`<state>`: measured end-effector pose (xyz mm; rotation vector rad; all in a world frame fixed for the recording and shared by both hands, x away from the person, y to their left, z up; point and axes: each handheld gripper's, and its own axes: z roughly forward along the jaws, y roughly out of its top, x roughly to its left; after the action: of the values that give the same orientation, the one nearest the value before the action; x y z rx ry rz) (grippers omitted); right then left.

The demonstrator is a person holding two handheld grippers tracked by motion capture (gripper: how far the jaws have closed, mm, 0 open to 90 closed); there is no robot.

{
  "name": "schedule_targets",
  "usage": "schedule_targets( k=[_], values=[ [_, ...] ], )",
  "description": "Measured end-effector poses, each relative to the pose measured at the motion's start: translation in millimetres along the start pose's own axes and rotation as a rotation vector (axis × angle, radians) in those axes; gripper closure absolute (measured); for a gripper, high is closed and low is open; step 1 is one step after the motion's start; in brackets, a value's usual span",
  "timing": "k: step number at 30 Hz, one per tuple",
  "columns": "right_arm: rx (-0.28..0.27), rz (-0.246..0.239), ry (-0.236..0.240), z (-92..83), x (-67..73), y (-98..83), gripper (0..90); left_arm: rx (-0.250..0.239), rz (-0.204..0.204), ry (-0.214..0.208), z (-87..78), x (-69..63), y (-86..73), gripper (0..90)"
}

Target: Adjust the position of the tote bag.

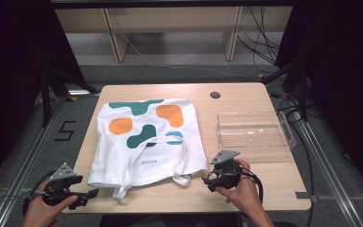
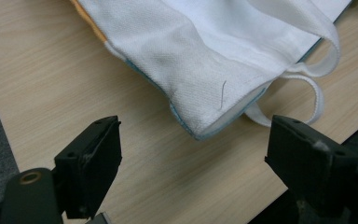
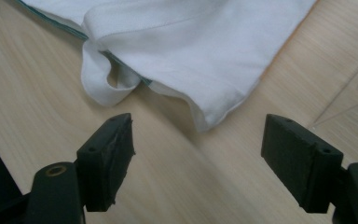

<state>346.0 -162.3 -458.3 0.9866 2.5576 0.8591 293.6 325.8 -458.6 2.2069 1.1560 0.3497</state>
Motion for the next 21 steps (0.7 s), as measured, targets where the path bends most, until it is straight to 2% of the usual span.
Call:
schedule_targets(
  k=[2,3,4,5,6,8,11,12,13,15,16,17,18,21],
  values=[
    [0.017,-0.008,-0.011,5.3,-2.2,4.3,27.9,-0.007,-0.013,-0.004,2.1,-1.6,1.2,17.2],
    [0.007,-0.001,-0.02,8.0,-2.8,4.5,28.7,-0.002,0.003,0.001,2.4,-0.7,2.0,17.3],
    [0.024,-0.011,-0.017,8.3,-5.0,5.4,29.4,-0.01,0.0,0.011,3.5,-1.3,2.4,17.3],
    [0.023,-0.008,-0.028,10.6,-5.7,5.5,30.0,-0.001,-0.001,0.001,4.1,-0.7,3.7,17.4],
    [0.018,-0.011,-0.038,13.8,-6.7,5.8,30.9,-0.01,-0.001,0.018,5.7,-1.7,4.3,17.6],
    [0.053,-0.013,-0.036,17.7,-8.8,7.6,32.9,0.002,0.006,0.005,7.9,-1.2,6.9,18.0],
    [0.077,-0.019,-0.048,27.0,-11.3,10.7,35.0,-0.006,-0.001,0.016,11.6,-1.7,9.7,18.6],
    [0.069,-0.017,-0.048,31.3,-10.8,11.1,36.9,0.0,0.004,0.018,11.9,-1.0,10.7,19.3],
    [0.071,-0.027,-0.052,33.3,-11.4,12.6,38.4,-0.008,-0.001,0.023,13.2,-1.4,10.8,20.1],
    [0.066,-0.055,-0.056,34.7,-11.3,16.5,40.4,0.01,0.0,0.03,14.4,-0.3,11.4,20.3],
    [0.042,-0.047,-0.069,38.1,-9.5,17.9,40.8,0.008,-0.012,0.039,14.7,-0.6,11.3,20.8],
    [0.073,-0.053,-0.069,37.7,-10.0,21.0,40.8,0.003,-0.008,0.039,14.5,0.8,11.6,21.3],
    [0.073,-0.057,-0.074,39.4,-10.4,23.1,40.7,0.004,-0.02,0.034,14.2,1.7,11.8,21.8],
    [0.064,-0.052,-0.083,40.9,-12.1,28.0,41.4,-0.009,-0.023,0.036,15.2,3.8,12.8,23.0]
  ],
)
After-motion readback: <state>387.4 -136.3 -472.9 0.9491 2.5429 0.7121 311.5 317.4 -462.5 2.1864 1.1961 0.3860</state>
